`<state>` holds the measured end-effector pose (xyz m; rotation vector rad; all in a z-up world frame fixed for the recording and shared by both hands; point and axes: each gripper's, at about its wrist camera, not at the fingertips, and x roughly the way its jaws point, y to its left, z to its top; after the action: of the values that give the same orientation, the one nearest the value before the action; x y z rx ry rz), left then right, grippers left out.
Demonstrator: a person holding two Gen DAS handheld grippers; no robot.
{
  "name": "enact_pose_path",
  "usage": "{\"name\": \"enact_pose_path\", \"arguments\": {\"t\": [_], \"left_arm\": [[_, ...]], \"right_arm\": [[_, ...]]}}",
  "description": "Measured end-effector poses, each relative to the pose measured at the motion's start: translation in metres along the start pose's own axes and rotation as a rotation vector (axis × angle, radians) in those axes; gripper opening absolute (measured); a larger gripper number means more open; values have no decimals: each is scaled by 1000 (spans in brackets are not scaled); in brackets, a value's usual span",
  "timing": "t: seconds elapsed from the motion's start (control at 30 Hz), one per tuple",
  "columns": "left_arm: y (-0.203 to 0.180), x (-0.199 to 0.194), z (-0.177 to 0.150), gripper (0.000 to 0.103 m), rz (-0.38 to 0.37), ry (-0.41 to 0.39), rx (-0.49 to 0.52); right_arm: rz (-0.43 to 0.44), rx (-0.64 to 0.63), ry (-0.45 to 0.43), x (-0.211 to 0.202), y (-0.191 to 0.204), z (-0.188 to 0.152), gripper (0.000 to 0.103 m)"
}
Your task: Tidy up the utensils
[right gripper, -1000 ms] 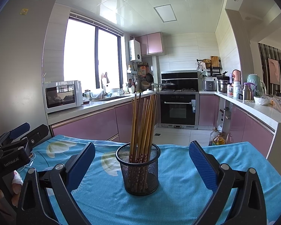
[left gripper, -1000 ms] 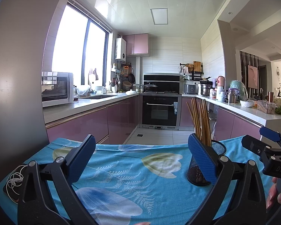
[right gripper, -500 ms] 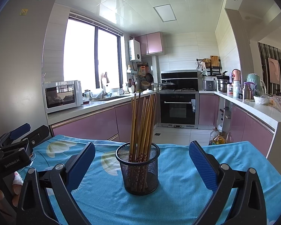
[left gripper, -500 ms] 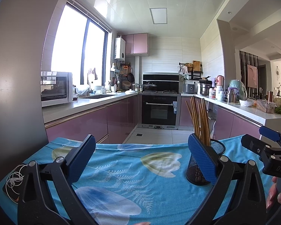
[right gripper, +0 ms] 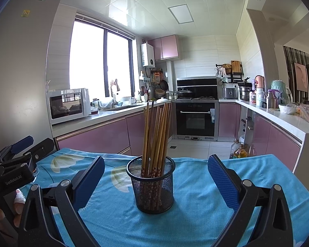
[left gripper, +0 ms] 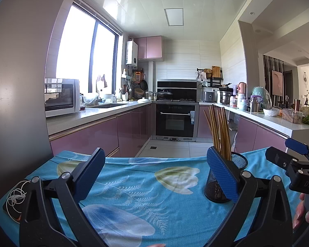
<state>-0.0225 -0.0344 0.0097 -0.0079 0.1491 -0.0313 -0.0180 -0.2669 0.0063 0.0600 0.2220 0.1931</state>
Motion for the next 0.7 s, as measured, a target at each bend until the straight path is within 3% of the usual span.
{"name": "enact_pose_path", "arguments": {"t": [0.57, 0.7], "left_arm": [[-2, -2, -6, 97, -2, -13, 30], [2, 8, -11, 97, -17, 61, 34]], "right_arm": [[-4, 4, 10, 1, -3, -2, 97], [-30, 11, 74, 7, -18, -6, 97]]}}
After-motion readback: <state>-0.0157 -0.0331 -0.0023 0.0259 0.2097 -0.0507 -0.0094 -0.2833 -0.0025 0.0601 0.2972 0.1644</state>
